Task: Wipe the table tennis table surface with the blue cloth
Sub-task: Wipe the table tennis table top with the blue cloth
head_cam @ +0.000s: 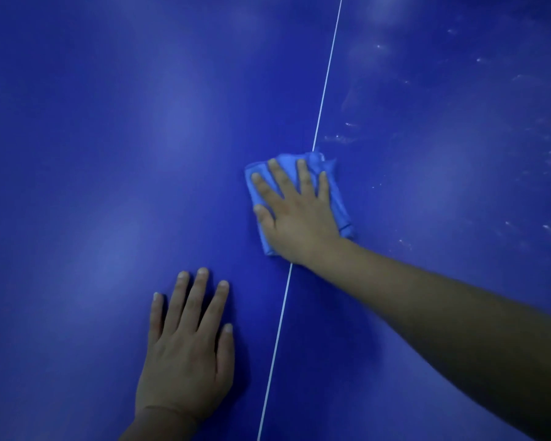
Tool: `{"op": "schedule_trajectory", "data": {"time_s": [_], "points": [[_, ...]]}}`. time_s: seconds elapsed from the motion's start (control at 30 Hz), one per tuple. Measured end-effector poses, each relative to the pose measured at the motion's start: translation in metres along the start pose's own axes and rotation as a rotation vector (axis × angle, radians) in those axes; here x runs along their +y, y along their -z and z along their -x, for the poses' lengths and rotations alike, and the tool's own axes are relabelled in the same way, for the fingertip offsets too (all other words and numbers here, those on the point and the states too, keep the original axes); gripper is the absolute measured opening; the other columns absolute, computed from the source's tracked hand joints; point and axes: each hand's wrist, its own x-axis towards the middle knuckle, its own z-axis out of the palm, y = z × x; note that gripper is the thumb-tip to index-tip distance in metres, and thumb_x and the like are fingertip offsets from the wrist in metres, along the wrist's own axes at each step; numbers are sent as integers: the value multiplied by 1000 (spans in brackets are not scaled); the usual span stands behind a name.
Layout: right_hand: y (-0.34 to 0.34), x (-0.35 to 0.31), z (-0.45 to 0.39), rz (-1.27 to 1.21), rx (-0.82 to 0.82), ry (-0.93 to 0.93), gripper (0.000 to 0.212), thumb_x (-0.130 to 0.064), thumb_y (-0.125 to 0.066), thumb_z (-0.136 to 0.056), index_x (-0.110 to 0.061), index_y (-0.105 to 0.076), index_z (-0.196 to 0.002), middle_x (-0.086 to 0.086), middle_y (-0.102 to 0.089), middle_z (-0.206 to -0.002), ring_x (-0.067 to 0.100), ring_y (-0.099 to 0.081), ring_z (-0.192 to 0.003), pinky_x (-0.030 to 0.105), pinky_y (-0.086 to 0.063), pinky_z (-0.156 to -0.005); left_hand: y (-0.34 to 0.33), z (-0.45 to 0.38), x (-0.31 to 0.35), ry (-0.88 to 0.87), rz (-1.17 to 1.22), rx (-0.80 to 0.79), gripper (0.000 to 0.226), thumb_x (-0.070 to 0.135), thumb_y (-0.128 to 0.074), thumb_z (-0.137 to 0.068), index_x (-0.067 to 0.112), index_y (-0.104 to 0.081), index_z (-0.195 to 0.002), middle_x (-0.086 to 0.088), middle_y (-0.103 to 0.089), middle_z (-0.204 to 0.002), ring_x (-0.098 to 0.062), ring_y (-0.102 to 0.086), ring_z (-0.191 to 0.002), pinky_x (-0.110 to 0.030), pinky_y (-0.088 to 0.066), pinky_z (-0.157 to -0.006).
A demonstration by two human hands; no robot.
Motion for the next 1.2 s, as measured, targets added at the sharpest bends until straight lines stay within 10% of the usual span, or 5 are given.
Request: {"op": "schedule_trajectory", "data": {"time_s": [0.27,0.53,0.83,1.03,1.2], "points": [[12,91,-12,-27,15,-462,58,-51,-19,-103,-36,-6,-158,-4,1,-167,37,4,-151,63,1,-119,2,-3,-2,6,11,-7,59,36,-38,-90,12,-53,-143,-10,-37,-158,-31,-26,-149,-59,-17,-117],[12,-8,-87,-70,-14,-143,57,-50,-19,-103,-37,-8,-157,-5,-2,-167,37,4,-151,64,4,-117,2,-3,-4,-5,-35,-24,60,36,-38,-90,12,-52,-144,-12,-36,-158,-33,-27,-148,-59,-18,-116],[34,217,-32,-133,70,-968,54,-46,-19,-104,-34,-17,-156,-3,-8,-166,40,-4,-150,68,-2,-115,5,-3,-1,15,-11,-45,60,38,-36,-92,12,-51,-144,-11,-35,-158,-32,-25,-149,-58,-15,-118],[9,123,-40,0,21,-290,55,-48,-22,-105,-36,-13,-157,-4,-8,-166,36,-4,-152,62,-2,-117,3,-3,1,-2,-29,43,60,37,-39,-89,8,-57,-138,-16,-43,-153,-35,-33,-143,-62,-22,-113],[30,287,-2,-75,114,-908,54,-48,-21,-103,-38,-17,-156,-5,-10,-166,38,-7,-150,69,-5,-115,-4,-5,3,6,-46,136,59,38,-39,-88,8,-62,-133,-19,-48,-148,-34,-39,-139,-63,-27,-109]]}}
